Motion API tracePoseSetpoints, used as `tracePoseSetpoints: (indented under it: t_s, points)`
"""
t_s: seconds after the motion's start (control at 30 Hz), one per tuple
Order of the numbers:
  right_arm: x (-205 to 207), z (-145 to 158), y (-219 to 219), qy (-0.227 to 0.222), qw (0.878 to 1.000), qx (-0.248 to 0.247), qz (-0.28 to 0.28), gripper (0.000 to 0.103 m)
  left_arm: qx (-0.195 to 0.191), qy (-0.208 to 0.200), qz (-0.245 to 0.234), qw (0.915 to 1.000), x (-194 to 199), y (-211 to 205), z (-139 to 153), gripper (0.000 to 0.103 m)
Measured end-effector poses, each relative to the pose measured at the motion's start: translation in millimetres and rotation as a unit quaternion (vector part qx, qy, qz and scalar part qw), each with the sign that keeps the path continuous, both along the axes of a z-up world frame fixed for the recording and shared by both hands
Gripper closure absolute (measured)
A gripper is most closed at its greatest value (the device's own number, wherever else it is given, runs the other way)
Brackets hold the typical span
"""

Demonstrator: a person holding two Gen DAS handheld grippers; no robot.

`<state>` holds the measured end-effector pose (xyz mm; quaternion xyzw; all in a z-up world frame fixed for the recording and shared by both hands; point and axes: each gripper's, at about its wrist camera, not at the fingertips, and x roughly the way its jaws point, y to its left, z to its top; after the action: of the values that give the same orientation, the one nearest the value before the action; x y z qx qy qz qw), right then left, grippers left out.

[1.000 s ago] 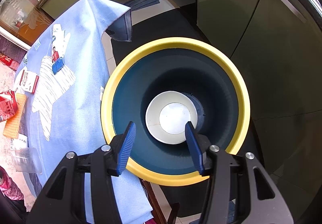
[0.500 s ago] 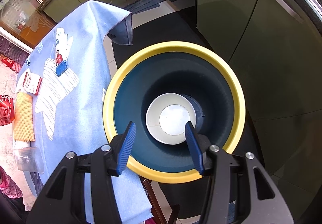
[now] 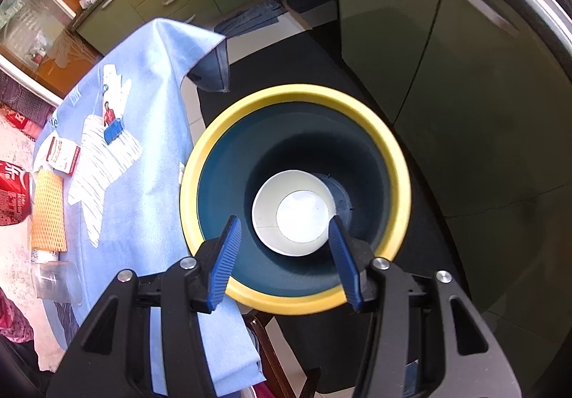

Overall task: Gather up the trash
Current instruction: 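Carry the soda can over the bin and open the left gripper, then grasp the white tube upright with the right gripper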

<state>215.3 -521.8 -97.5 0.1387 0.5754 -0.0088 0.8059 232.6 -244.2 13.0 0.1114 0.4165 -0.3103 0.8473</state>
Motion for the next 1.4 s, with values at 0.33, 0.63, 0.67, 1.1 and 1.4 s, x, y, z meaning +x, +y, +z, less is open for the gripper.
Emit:
tracePoseSetpoints:
  t_s: [0.33,0.63,0.67,1.1,1.4]
  points:
    - [-50,26,-45,-0.028,0.999,-0.012,-0.041,0.054,0.017,0.027,-0.136,0.9902,-2,-138,-9,0.038]
    - [-73,17,-71,-0.025,0.998,-0.005,-0.065,0.054,0.086,0.037,-0.184,0.9784,5,-240,-70,0.032]
    - [-74,16,-74,-0.023,0.997,-0.005,-0.068,0.054,0.093,0.040,-0.186,0.9774,6,-248,-77,0.029]
    - [-59,11,-47,-0.024,0.999,-0.001,-0.031,0.053,0.006,-0.006,-0.127,0.9918,-1,-150,7,0.017]
    - [-7,15,28,-0.020,0.999,-0.012,0.044,0.053,-0.046,-0.021,0.042,0.9978,-15,36,17,0.009]
